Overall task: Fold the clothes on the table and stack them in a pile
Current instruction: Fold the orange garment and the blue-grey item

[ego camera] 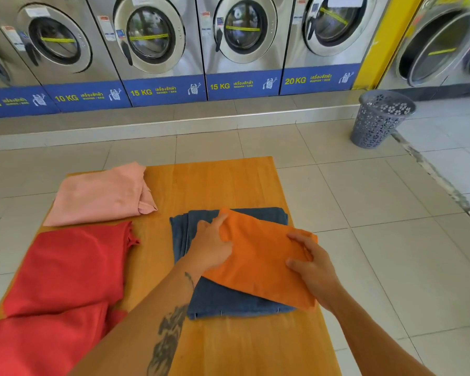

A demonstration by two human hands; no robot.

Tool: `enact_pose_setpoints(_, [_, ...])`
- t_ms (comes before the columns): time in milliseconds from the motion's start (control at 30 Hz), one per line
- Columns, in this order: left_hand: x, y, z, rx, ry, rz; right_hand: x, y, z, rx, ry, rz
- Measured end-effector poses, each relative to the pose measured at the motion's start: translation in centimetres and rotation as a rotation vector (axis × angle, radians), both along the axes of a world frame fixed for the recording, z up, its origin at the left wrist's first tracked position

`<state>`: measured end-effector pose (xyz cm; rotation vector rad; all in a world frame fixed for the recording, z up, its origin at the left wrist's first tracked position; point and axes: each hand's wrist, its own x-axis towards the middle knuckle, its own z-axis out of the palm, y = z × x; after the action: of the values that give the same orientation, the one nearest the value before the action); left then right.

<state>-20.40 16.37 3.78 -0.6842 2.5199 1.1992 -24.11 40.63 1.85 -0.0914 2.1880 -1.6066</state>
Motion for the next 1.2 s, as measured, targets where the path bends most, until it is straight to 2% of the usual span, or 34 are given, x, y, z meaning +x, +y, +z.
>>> enact_pose_setpoints(167, [1.9, -0.4, 1.1, 0.32, 0.009, 0.038, -0.5, -1.4, 0.9, 0.125, 0.067, 0.037])
enact_pose_setpoints(400, [7.7, -2.3, 1.5, 0.49, 0.226, 0.192, 2.0, -4.1, 2.7, 0.107, 0.11, 0.046])
enact_pose_setpoints(533, [12.4, -5.7, 2.9, 0.427, 0.31, 0.247, 5.3, -7.3, 4.4, 0.019, 0.101, 0.059])
enact_pose_setpoints(700, [19.6, -11.0, 4.4, 0.368, 0.344, 0.286, 10.5, -12.1, 4.7, -0.092, -0.016, 0.087])
enact_pose_setpoints(1200, [42.1, -23.2, 3.0, 0.282, 0.339, 0.543, 28.8, -27.0, 3.8, -0.045, -0.071, 0.39])
